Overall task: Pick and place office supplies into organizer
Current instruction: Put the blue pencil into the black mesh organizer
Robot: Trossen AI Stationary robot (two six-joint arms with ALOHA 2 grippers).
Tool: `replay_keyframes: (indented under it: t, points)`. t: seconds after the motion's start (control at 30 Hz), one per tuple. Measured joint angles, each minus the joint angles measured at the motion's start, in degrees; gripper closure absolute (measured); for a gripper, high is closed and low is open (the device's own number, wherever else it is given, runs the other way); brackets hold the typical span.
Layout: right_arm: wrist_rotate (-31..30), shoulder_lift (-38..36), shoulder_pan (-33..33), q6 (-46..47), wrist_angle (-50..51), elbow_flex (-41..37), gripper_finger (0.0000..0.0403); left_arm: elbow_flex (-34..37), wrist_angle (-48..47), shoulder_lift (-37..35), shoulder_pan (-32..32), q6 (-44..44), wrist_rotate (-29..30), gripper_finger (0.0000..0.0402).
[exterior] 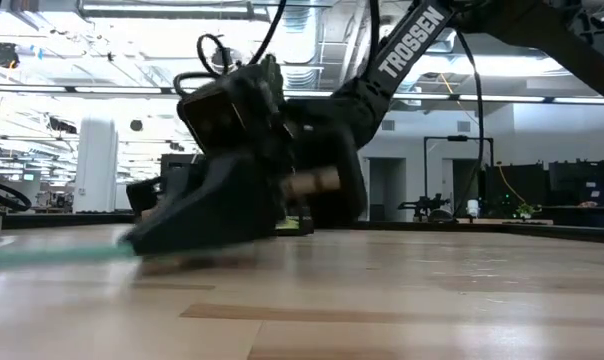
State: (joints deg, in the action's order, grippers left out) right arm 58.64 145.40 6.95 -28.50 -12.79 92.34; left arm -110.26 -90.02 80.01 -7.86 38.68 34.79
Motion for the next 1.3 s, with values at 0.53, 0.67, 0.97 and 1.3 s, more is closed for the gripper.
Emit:
replay_keyframes:
  t: [0.53, 0.67, 0.97, 1.3]
  points:
    - [-25.1, -31.4, -8.8, 2.1, 26.0, -0.2, 0.0395, 0.0, 0.0, 0.0, 0.0, 0.0, 2.1, 0.03]
    - [-46.1, -37.4, -12.0, -2.8, 31.9, 0.2, 0.0386, 0.0, 0.0, 0.0, 0.0, -0.6, 5.6, 0.03]
    - [-50.3, -39.1, -21.6, 0.8, 49.5, 5.8, 0.0392, 0.0, 0.0, 0.0, 0.0, -3.8, 7.3, 0.03]
    - [-51.4, -35.2, -21.7, -5.9, 63.0, 21.3, 0.0393, 0.0, 0.0, -0.1, 0.2, -4.1, 9.5, 0.03]
